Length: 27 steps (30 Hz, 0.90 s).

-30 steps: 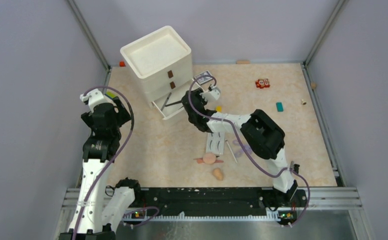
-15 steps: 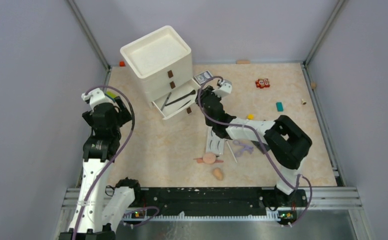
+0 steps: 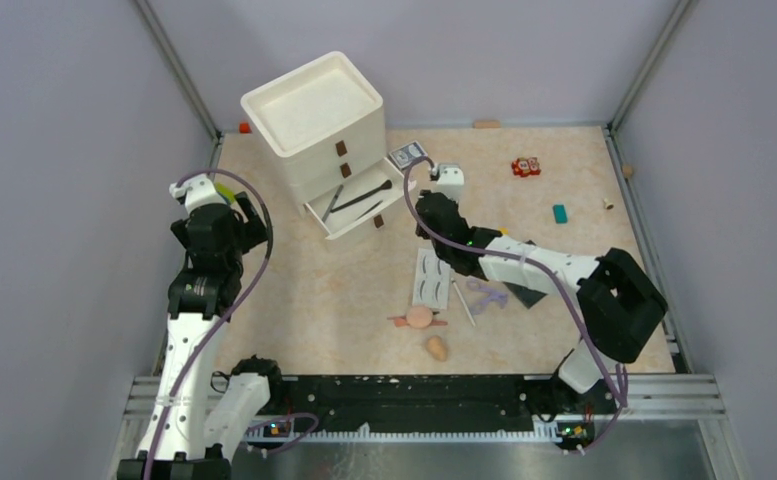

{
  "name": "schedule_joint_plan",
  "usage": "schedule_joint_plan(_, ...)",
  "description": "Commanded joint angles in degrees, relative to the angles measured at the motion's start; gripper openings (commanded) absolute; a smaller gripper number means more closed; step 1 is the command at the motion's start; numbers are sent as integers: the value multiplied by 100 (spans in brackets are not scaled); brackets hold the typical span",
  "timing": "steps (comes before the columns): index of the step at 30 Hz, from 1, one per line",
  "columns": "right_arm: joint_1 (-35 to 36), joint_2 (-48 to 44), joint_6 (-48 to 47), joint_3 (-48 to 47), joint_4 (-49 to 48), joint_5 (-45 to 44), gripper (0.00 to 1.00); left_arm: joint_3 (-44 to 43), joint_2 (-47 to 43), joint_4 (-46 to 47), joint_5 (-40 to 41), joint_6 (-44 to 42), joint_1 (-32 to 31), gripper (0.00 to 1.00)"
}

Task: Organize the makeup
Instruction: Pick up the makeup brush from the center of the board.

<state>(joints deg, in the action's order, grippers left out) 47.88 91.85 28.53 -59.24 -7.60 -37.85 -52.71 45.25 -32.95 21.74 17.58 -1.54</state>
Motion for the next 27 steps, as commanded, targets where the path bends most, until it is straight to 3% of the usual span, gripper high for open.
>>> schedule_joint_plan(1, -58, -307, -301, -524, 1798, 1390, 30, 57, -18, 314, -106, -106, 16, 99)
schedule_joint_plan(7, -62, -326, 10, -587, 2966, 1383, 32, 74, -19, 339, -178, -131, 20, 99)
schedule_joint_plan(16, -434, -308, 460, -252, 3459, 1750, 38, 141, 20, 464, -510, -228, 18, 99)
schedule_joint_plan(21, -490, -48, -233, -406, 3901, 2315, 39, 164, 36, 515, -615, -255, 15, 99)
schedule_joint_plan(27, -490, 128, -684, -348, 4251, 2337, 37, 164, 62, 535, -692, -264, 14, 99)
